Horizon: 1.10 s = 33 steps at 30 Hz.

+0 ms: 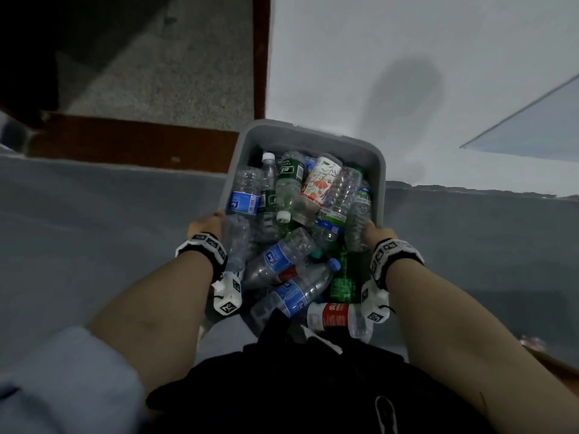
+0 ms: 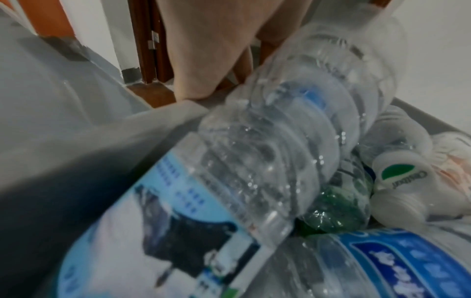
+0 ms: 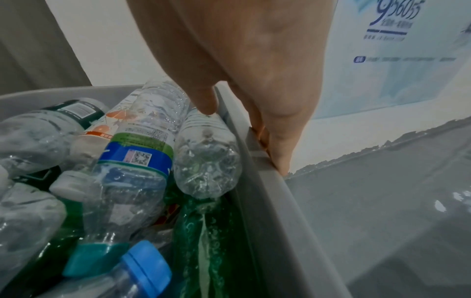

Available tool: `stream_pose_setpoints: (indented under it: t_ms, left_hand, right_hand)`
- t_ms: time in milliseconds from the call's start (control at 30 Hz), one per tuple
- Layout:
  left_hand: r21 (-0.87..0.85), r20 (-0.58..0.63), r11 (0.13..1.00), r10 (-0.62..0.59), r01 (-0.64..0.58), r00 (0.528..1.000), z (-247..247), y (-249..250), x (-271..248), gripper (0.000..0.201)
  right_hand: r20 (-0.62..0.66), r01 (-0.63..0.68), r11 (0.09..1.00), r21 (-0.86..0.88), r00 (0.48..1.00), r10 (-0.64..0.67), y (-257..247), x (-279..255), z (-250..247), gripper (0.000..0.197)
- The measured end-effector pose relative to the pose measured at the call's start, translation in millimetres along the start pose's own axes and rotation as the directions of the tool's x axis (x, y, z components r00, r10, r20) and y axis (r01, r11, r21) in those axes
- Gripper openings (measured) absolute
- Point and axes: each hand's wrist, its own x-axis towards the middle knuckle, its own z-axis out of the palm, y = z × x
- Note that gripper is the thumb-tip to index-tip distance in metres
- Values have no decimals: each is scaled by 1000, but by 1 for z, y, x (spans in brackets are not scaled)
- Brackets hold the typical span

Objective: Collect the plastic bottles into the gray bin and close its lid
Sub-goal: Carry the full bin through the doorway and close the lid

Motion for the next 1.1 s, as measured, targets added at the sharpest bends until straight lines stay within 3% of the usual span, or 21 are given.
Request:
stream_pose_setpoints:
  t_ms: [100, 200, 267, 367, 567, 767, 1000, 1100]
  left_hand:
    - [77, 13, 997, -22, 21, 1000, 36, 0, 4, 43]
    - [27, -7, 991, -129, 129, 992, 62, 0, 15, 38]
    - [74, 28, 982, -174, 171, 984, 83, -1, 29, 48]
    - [126, 15, 958, -261, 257, 965, 108, -10, 54, 57]
    - [301, 30, 923, -258, 238, 966, 165, -45, 114, 59]
    - [199, 24, 934, -306, 295, 952, 211, -103, 187, 54]
    - [-60, -30, 867, -497, 495, 867, 249, -153, 245, 72]
    - [-205, -72, 827, -546, 523, 835, 269, -205, 293, 90]
  right_hand:
    - [23, -21, 997, -76, 999, 23, 2, 26, -17, 67]
    - [67, -53, 992, -116, 996, 61, 3, 52, -25, 69]
    - [89, -90, 988, -127, 991, 102, 6, 71, -21, 67]
    - [125, -129, 982, -136, 981, 146, 14, 99, 0, 66]
    - [181, -157, 972, -175, 965, 188, 27, 167, 62, 69]
    - [211, -161, 970, -184, 957, 199, 40, 240, 138, 70]
    - [196, -169, 967, -193, 958, 207, 57, 299, 217, 73]
    - [181, -154, 970, -186, 965, 188, 69, 321, 247, 74]
